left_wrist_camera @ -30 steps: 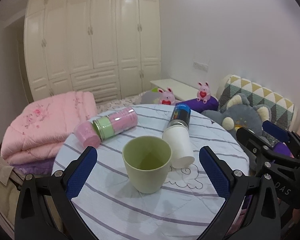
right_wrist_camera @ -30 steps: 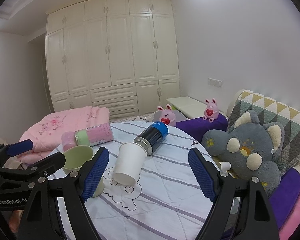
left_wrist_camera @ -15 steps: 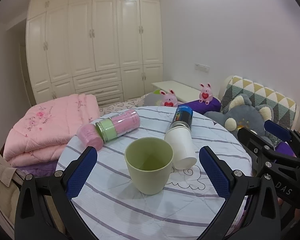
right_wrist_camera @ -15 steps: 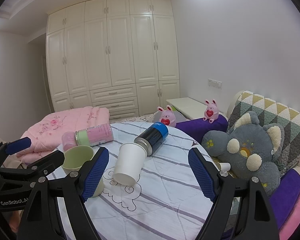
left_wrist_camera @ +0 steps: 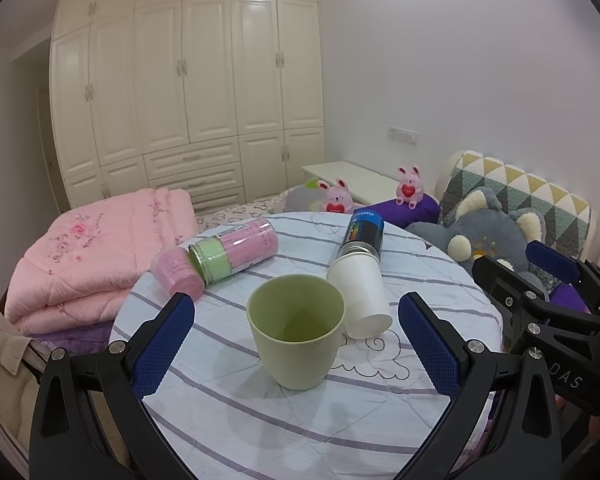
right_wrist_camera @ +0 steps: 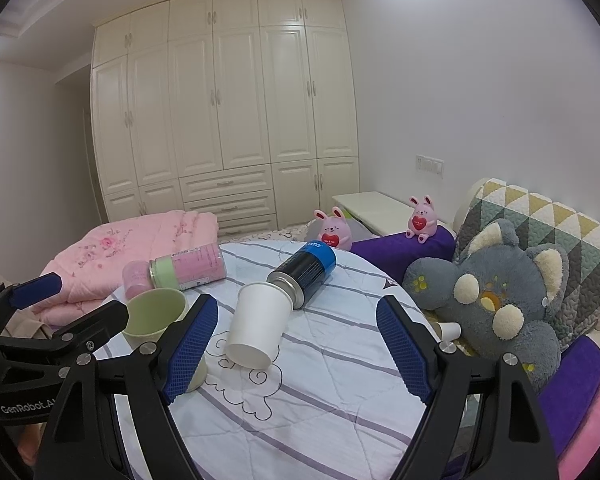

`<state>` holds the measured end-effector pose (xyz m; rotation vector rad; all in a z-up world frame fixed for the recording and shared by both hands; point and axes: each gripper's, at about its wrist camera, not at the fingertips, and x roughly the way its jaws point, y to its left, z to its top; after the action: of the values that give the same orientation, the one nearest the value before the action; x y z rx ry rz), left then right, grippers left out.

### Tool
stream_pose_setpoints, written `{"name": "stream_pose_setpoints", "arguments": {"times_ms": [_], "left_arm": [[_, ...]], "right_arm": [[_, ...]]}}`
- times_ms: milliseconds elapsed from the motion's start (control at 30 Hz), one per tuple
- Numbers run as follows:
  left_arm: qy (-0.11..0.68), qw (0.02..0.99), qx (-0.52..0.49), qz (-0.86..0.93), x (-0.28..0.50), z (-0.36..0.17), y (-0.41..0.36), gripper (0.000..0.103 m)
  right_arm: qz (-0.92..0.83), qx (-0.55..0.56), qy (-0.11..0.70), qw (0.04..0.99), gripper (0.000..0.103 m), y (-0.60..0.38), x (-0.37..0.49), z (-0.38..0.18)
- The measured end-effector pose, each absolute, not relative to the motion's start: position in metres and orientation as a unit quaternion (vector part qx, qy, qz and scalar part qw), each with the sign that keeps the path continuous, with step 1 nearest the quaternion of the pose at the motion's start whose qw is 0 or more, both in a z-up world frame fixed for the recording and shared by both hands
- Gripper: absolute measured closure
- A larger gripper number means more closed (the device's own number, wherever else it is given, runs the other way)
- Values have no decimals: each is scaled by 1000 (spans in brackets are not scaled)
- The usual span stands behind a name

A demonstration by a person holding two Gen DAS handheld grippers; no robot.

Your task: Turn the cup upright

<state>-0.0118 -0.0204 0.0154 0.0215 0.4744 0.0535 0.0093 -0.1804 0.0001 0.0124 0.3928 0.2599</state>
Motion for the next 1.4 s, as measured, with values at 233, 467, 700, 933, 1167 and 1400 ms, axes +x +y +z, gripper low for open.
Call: {"name": "stream_pose_setpoints", "arguments": {"times_ms": [233,467,700,933,1167,1400], "left_arm": [[235,971,11,28,-11,15,-20,0],[236,971,12,28,-11,15,-20,0],[239,971,11,28,-11,13,-16,0],[238,971,12,29,-11,13,-16,0],[239,971,12,29,-11,13,-15,0],[241,970,10,29,-11,11,-12,0]], "right_arm": [[129,6,195,972,20,-180,10,0],[129,5,196,972,20,-180,10,0],[129,4,198,972,20,-183,9,-3],[129,4,199,972,20,-183,9,-3],[127,3,200,971,20,-183,8,-3],[126,3,200,972,20,-183,9,-3]]}}
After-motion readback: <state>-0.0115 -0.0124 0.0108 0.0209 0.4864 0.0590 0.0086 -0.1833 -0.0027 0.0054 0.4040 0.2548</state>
